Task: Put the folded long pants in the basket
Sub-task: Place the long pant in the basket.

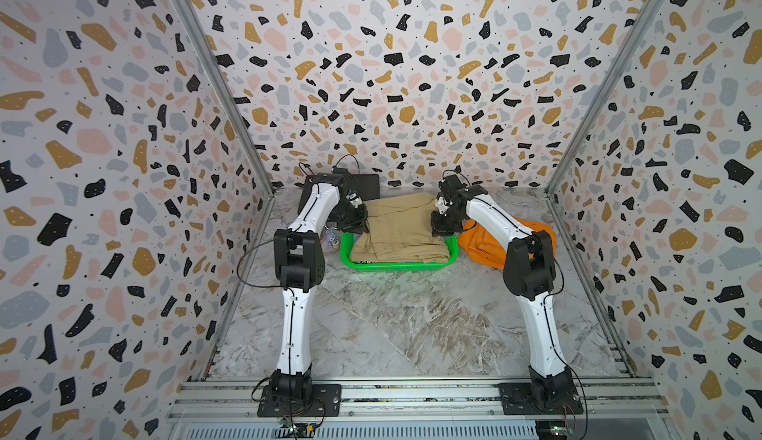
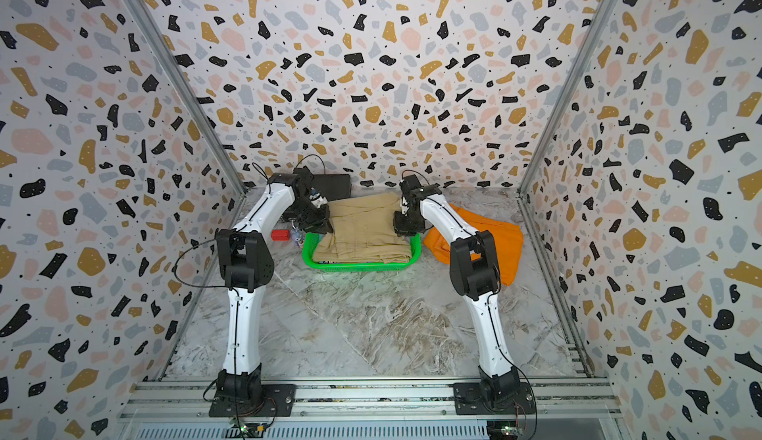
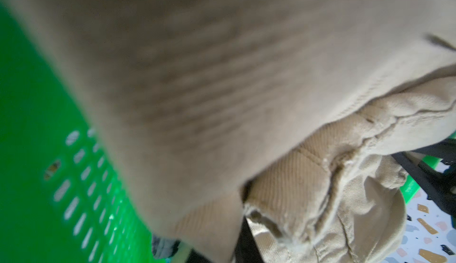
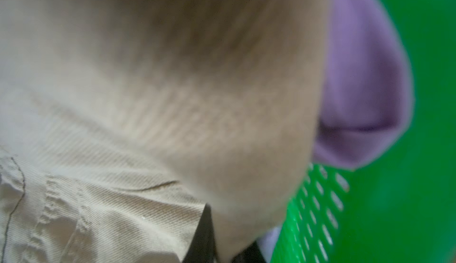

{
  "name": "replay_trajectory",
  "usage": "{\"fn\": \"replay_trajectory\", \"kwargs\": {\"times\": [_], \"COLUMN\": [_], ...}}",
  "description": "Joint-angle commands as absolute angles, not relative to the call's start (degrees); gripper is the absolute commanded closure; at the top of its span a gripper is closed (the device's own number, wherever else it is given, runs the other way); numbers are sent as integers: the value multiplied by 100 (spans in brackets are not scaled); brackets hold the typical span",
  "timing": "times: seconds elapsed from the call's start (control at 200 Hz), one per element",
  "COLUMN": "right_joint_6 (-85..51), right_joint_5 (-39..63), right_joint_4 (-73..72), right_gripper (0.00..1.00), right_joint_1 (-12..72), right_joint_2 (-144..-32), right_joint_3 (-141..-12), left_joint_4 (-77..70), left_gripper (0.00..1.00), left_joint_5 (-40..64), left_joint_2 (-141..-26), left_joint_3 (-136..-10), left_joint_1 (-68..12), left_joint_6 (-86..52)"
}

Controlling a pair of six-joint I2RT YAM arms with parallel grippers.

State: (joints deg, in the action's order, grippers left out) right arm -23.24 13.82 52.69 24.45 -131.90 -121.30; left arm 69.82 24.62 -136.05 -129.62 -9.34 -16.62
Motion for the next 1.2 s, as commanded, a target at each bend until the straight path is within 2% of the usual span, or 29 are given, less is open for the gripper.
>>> {"fn": "replay_trajectory", "kwargs": {"times": [0.0,0.06,0.11,0.195,0.27,0.375,0.521,0.811,1.016,1.196], "right_joint_6": [-2241,-2246,-2258,-2293,-2382,-2575,-2742,-2751,-2707,-2674], "right_joint_5": [1300,1310,1276,1343,1550,1872,2310,2305,2130,1959], "right_joint_4": [5529,5568,5627,5699,5673,5470,5127,4927,5036,5074], "right_gripper": [76,67,62,61,63,66,67,71,76,77], "right_joint_1": [2461,2461,2461,2466,2470,2512,2682,2893,2900,2913], "right_joint_2": [-12415,-12139,-11912,-11512,-11144,-10629,-10162,-10550,-11212,-11426], "right_joint_3": [-12265,-12298,-12272,-12020,-11558,-10736,-9886,-9703,-9579,-9225], "left_joint_4": [6855,6805,6803,6803,6660,6291,5638,5236,5139,5172], "left_gripper": [62,46,43,43,49,54,54,56,56,60], "left_joint_5": [2442,2467,2462,2412,2518,2951,3602,3909,3978,3824], "left_joint_2": [-12919,-12651,-12391,-11868,-11299,-10536,-9973,-10433,-11164,-11772], "left_joint_3": [-12990,-12986,-12892,-12462,-11760,-10631,-9419,-9237,-9190,-8905], "left_joint_1": [-940,-940,-940,-938,-940,-949,-991,-1035,-1038,-1037], "left_joint_6": [-1649,-1710,-1726,-1747,-1892,-2192,-2573,-2586,-2355,-2080]}}
